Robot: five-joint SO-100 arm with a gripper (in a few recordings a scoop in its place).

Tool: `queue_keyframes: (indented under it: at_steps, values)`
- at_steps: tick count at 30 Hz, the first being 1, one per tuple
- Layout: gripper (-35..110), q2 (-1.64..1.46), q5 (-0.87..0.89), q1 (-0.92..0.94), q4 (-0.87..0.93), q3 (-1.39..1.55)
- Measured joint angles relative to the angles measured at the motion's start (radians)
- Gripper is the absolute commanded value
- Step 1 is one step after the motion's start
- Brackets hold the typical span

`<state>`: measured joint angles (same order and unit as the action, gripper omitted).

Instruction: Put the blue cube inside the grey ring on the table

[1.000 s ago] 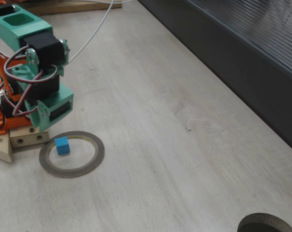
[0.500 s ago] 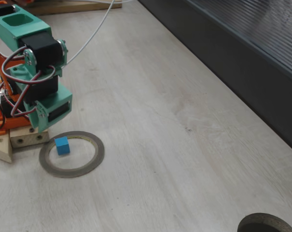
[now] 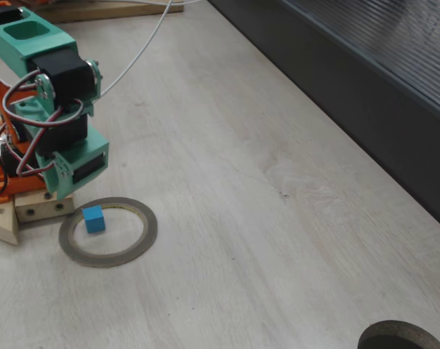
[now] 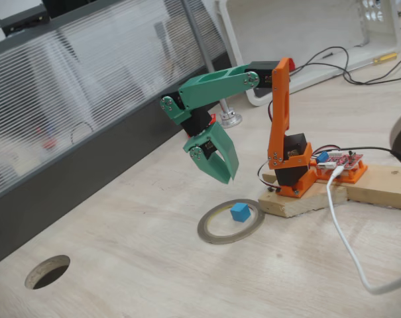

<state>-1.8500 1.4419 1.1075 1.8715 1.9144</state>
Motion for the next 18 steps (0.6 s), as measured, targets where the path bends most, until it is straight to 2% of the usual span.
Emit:
queue_keyframes:
  at_steps: [18]
  values:
    - [9, 0.0, 0.0, 0.008, 0.0, 0.0]
